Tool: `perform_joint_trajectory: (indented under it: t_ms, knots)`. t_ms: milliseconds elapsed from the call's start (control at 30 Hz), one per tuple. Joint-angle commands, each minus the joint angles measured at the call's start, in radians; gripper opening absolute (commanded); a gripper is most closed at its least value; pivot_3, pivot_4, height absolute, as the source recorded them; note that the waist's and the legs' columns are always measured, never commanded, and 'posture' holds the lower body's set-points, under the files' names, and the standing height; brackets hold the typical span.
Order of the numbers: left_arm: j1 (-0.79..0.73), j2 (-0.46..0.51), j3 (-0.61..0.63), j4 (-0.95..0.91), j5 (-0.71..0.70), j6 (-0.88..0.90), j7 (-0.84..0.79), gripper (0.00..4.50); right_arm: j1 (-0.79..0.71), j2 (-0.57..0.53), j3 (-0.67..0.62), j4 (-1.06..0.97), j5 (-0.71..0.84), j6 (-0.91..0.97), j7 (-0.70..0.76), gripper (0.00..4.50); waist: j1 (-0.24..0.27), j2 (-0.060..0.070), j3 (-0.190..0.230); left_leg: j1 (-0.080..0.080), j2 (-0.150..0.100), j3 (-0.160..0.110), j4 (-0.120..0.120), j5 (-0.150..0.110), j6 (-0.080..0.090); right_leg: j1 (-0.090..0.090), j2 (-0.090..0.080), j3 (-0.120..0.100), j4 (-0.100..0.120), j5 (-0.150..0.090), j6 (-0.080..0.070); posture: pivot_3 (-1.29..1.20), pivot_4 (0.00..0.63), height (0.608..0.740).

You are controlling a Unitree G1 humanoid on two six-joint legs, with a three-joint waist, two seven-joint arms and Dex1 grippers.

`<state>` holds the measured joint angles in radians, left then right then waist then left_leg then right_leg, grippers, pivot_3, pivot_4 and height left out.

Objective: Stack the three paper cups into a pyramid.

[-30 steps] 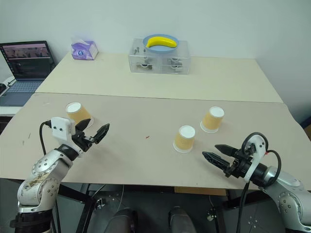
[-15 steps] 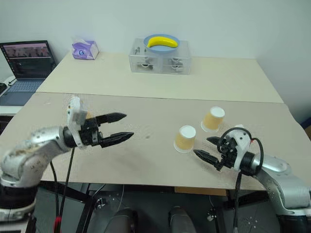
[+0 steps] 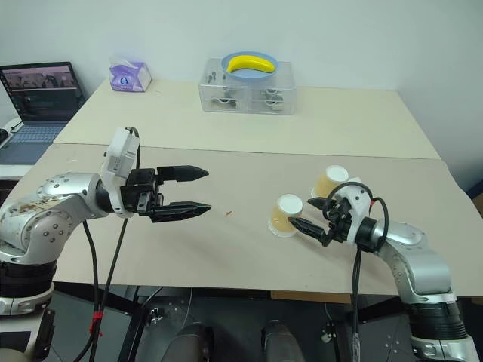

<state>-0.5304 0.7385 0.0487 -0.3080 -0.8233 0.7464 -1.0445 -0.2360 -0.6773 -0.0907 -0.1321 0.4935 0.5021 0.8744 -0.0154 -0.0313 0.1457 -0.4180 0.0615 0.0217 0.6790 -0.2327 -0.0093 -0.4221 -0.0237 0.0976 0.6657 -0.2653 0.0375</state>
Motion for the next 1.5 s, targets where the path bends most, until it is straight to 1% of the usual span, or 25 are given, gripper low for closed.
perform_joint_trajectory:
  t_ms: [33, 333, 700, 733, 767, 833, 900, 933, 1100, 1200, 1267, 1367, 1500]
  knots:
    - [0.029, 0.006, 0.007, -0.049, 0.000, -0.006, -0.001, 4.42, -0.033, 0.004, 0.003, -0.001, -0.007, -0.037, 0.023, 4.50, 0.000, 0.000, 0.000, 0.000, 0.000, 0.000, 0.000, 0.000, 0.000, 0.000, 0.000, 0.000, 0.000, 0.000, 0.000, 0.00, 0.150, 0.694]
    - [0.053, 0.000, 0.026, -0.062, -0.016, 0.003, 0.042, 4.42, -0.085, 0.032, 0.027, 0.056, -0.028, -0.054, 0.045, 4.50, 0.001, 0.000, 0.000, 0.000, 0.000, 0.000, 0.000, 0.000, 0.000, 0.000, 0.000, 0.000, 0.000, 0.000, 0.000, 0.00, 0.150, 0.694]
    - [0.093, 0.007, 0.040, -0.083, -0.028, 0.010, 0.059, 4.42, -0.121, 0.058, 0.019, 0.100, -0.038, -0.070, 0.043, 4.50, 0.000, 0.000, 0.000, 0.000, 0.000, 0.000, 0.000, 0.000, 0.000, 0.000, 0.000, 0.000, 0.001, 0.000, 0.000, 0.00, 0.150, 0.694]
    - [0.095, 0.006, 0.040, -0.084, -0.028, 0.011, 0.061, 4.47, -0.123, 0.060, 0.018, 0.102, -0.040, -0.075, 0.042, 4.25, 0.000, 0.000, 0.000, 0.000, 0.000, 0.000, 0.000, 0.000, 0.000, 0.000, 0.000, 0.000, 0.001, 0.000, 0.000, 0.00, 0.150, 0.694]
    - [0.096, 0.006, 0.041, -0.085, -0.028, 0.013, 0.063, 4.50, -0.125, 0.063, 0.016, 0.104, -0.038, -0.075, 0.041, 4.09, 0.001, 0.000, 0.000, 0.000, 0.000, 0.000, 0.000, 0.000, 0.000, 0.000, 0.000, 0.000, 0.001, 0.000, 0.000, 0.00, 0.150, 0.694]
    - [0.100, 0.006, 0.041, -0.089, -0.029, 0.014, 0.064, 4.50, -0.127, 0.067, 0.015, 0.106, -0.038, -0.076, 0.043, 3.41, 0.001, 0.000, 0.000, 0.000, 0.000, 0.000, 0.000, 0.000, 0.000, 0.000, 0.000, 0.000, 0.001, 0.000, 0.000, 0.00, 0.150, 0.694]
    - [0.104, 0.009, 0.041, -0.092, -0.029, 0.016, 0.061, 4.50, -0.130, 0.066, 0.021, 0.109, -0.050, -0.077, 0.037, 2.85, 0.001, 0.000, 0.000, 0.000, 0.000, 0.000, 0.000, 0.000, 0.000, 0.000, 0.000, 0.000, 0.001, 0.000, 0.000, 0.00, 0.150, 0.694]
    - [0.107, 0.011, 0.041, -0.093, -0.028, 0.016, 0.060, 4.50, -0.133, 0.066, 0.021, 0.114, -0.052, -0.074, 0.035, 2.67, 0.001, 0.000, 0.000, 0.000, 0.000, 0.000, 0.000, 0.000, 0.000, 0.000, 0.000, 0.000, 0.001, 0.000, 0.000, 0.00, 0.150, 0.694]
    - [0.128, 0.039, 0.048, -0.101, -0.029, 0.023, 0.042, 4.50, -0.142, 0.070, 0.026, 0.121, -0.059, -0.080, 0.037, 2.67, 0.000, 0.000, 0.000, 0.000, 0.000, 0.000, 0.001, 0.000, 0.000, 0.000, 0.000, 0.000, 0.001, 0.000, 0.000, 0.00, 0.150, 0.694]
    - [0.145, 0.063, 0.047, -0.100, -0.017, 0.011, 0.032, 4.50, -0.171, 0.091, 0.036, 0.127, -0.057, -0.081, 0.037, 2.67, -0.004, 0.000, 0.000, 0.000, 0.000, 0.000, 0.000, 0.000, 0.000, -0.001, 0.000, 0.000, 0.001, 0.000, 0.000, 0.00, 0.150, 0.694]
    - [0.151, 0.071, 0.053, -0.100, -0.021, 0.012, 0.035, 4.50, -0.210, 0.119, 0.061, 0.131, -0.064, -0.084, 0.037, 2.67, -0.006, 0.001, 0.000, 0.000, 0.001, 0.000, 0.000, 0.000, 0.000, -0.001, 0.000, 0.000, 0.001, 0.000, 0.000, 0.00, 0.150, 0.694]
    - [0.159, 0.078, 0.062, -0.109, -0.031, 0.017, 0.039, 4.50, -0.298, 0.194, 0.113, 0.155, -0.055, -0.067, 0.052, 2.67, -0.012, 0.001, 0.001, 0.001, 0.001, 0.000, 0.000, 0.000, 0.000, -0.001, 0.001, 0.000, 0.002, 0.000, 0.000, 0.00, 0.150, 0.694]
    - [0.186, 0.087, 0.082, -0.137, -0.045, 0.030, 0.053, 4.50, -0.395, 0.267, 0.181, 0.249, -0.100, -0.101, 0.078, 2.67, -0.012, 0.001, 0.001, 0.001, 0.002, 0.000, 0.000, 0.000, 0.000, -0.001, 0.001, 0.000, 0.002, 0.000, -0.001, 0.00, 0.150, 0.694]
